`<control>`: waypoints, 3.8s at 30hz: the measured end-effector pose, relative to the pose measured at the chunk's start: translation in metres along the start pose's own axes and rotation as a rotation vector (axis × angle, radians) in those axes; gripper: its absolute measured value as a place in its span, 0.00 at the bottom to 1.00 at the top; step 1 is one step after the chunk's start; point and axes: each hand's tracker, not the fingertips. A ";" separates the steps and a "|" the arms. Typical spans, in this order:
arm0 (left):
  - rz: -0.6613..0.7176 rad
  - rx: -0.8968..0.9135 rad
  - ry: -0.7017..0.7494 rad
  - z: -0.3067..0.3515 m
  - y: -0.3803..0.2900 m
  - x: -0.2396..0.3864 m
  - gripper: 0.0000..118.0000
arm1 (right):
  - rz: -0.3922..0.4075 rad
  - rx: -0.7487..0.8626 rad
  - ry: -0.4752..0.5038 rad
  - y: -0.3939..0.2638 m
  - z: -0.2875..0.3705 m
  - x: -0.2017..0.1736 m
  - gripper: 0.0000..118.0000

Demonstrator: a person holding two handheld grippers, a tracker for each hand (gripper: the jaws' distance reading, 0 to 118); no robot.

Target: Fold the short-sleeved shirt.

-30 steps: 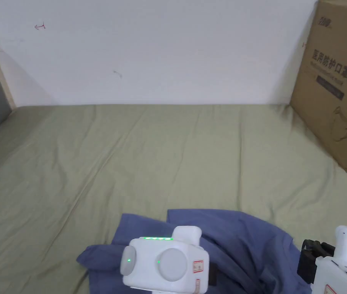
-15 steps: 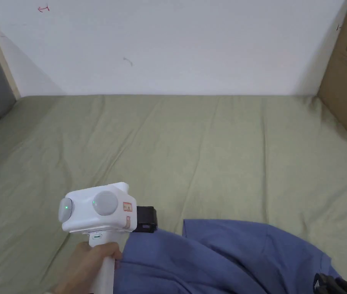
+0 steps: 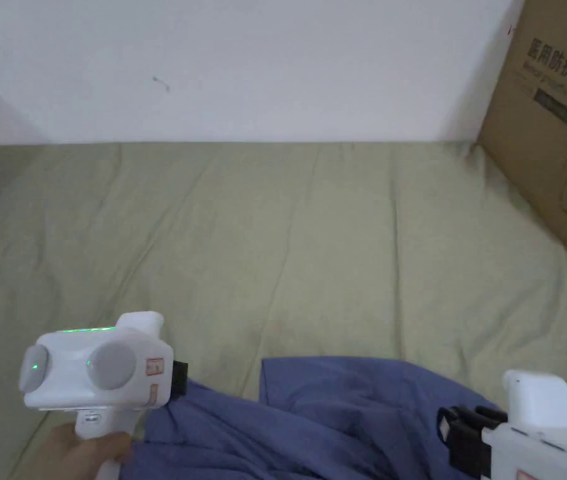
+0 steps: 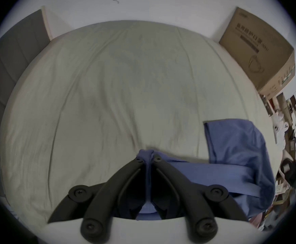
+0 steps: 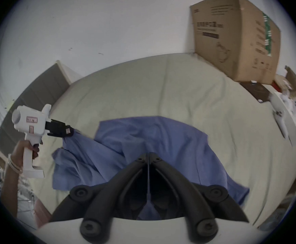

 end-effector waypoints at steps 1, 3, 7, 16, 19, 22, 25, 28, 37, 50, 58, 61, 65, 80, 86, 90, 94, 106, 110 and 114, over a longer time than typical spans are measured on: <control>-0.003 0.015 -0.005 0.009 -0.002 0.002 0.03 | 0.016 0.015 0.000 0.014 -0.007 0.003 0.15; -0.008 0.041 -0.004 0.029 -0.008 0.003 0.03 | 0.078 -0.001 -0.014 0.041 -0.030 0.010 0.58; -0.040 0.077 -0.006 0.049 -0.018 0.005 0.03 | 0.175 -0.113 -0.055 0.075 -0.097 0.020 0.93; -0.055 0.049 0.019 0.050 -0.025 0.002 0.03 | 0.172 -0.319 -0.083 0.075 -0.170 0.045 0.02; -0.045 0.070 0.008 0.064 -0.023 0.001 0.03 | 0.061 -0.319 -0.036 0.087 -0.160 0.055 0.02; -0.045 0.107 0.019 0.087 -0.018 -0.001 0.03 | 0.069 -0.241 -0.067 0.101 -0.125 0.052 0.02; -0.070 0.168 0.075 0.119 -0.009 -0.005 0.03 | 0.066 -0.137 -0.064 0.129 -0.067 0.048 0.02; -0.052 0.239 0.102 0.158 0.003 -0.011 0.03 | 0.038 -0.029 -0.083 0.162 -0.006 0.052 0.02; -0.062 0.473 0.219 0.278 0.073 -0.011 0.03 | -0.068 0.250 -0.073 0.255 0.128 0.068 0.02; -0.092 0.697 0.229 0.378 0.229 0.007 0.03 | -0.106 0.479 -0.090 0.403 0.193 0.018 0.02; -0.104 0.811 0.321 0.389 0.321 0.008 0.03 | -0.145 0.610 -0.043 0.499 0.216 -0.007 0.02; -0.118 0.852 0.333 0.394 0.344 0.005 0.03 | -0.131 0.641 -0.066 0.522 0.224 -0.013 0.02; -0.111 0.882 0.327 0.381 0.365 0.001 0.03 | -0.116 0.650 -0.071 0.528 0.212 -0.014 0.02; -0.099 0.400 0.424 0.070 0.302 -0.040 0.03 | -0.187 0.149 -0.138 0.401 -0.070 0.052 0.02; -0.034 0.184 0.419 -0.047 0.236 -0.057 0.03 | -0.310 -0.088 -0.167 0.314 -0.176 0.085 0.02; -0.035 0.135 0.406 -0.064 0.192 -0.071 0.03 | -0.253 -0.176 -0.169 0.257 -0.196 0.105 0.02; -0.033 0.146 0.390 -0.031 0.140 -0.085 0.03 | -0.251 -0.188 -0.158 0.208 -0.172 0.116 0.02; -0.140 0.204 0.400 0.129 -0.113 -0.062 0.03 | -0.177 -0.191 -0.115 -0.012 0.027 0.083 0.02; -0.122 0.175 0.440 0.161 -0.181 -0.063 0.03 | -0.177 -0.215 -0.113 -0.083 0.081 0.075 0.02; -0.074 0.134 0.404 0.175 -0.237 -0.062 0.03 | -0.194 -0.247 -0.119 -0.137 0.109 0.072 0.02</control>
